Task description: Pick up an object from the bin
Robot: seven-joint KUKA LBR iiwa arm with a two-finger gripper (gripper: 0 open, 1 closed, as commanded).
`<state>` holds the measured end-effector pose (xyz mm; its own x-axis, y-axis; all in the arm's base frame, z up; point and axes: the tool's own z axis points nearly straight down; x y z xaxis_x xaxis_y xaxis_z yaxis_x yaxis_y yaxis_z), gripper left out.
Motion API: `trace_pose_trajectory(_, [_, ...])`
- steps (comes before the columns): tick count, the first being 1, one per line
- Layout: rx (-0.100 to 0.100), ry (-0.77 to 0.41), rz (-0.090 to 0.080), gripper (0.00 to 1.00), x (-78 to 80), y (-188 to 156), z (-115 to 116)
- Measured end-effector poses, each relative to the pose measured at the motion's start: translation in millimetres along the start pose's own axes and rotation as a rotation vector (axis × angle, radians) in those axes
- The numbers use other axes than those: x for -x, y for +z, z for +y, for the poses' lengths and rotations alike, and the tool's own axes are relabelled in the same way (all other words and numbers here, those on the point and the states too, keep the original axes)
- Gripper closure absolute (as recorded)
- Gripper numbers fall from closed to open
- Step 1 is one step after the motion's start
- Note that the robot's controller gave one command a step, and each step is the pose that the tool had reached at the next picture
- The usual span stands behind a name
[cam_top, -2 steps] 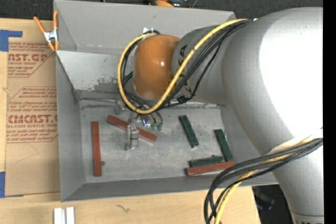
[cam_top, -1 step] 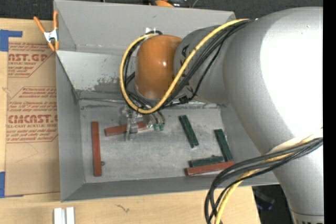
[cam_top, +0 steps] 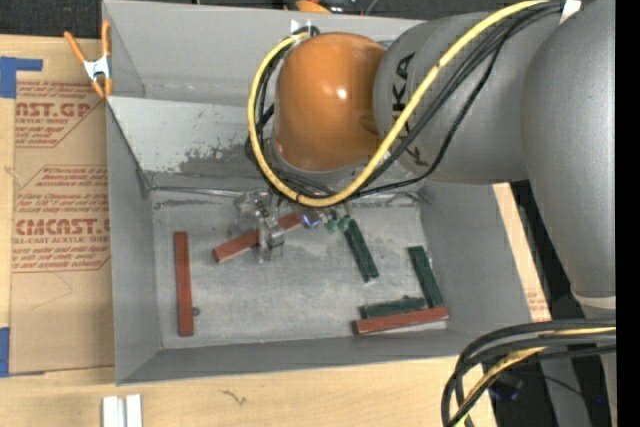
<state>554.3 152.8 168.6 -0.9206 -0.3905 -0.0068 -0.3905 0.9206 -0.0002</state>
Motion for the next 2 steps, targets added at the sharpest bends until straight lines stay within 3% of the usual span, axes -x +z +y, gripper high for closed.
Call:
trace_pose_trajectory(1, [-0.001, 0.012, -0.003, 1.00, 1.9, -60, 0])
trace_pose_trajectory(2, [0.002, -0.094, 0.005, 1.00, 41.7, -31, 17])
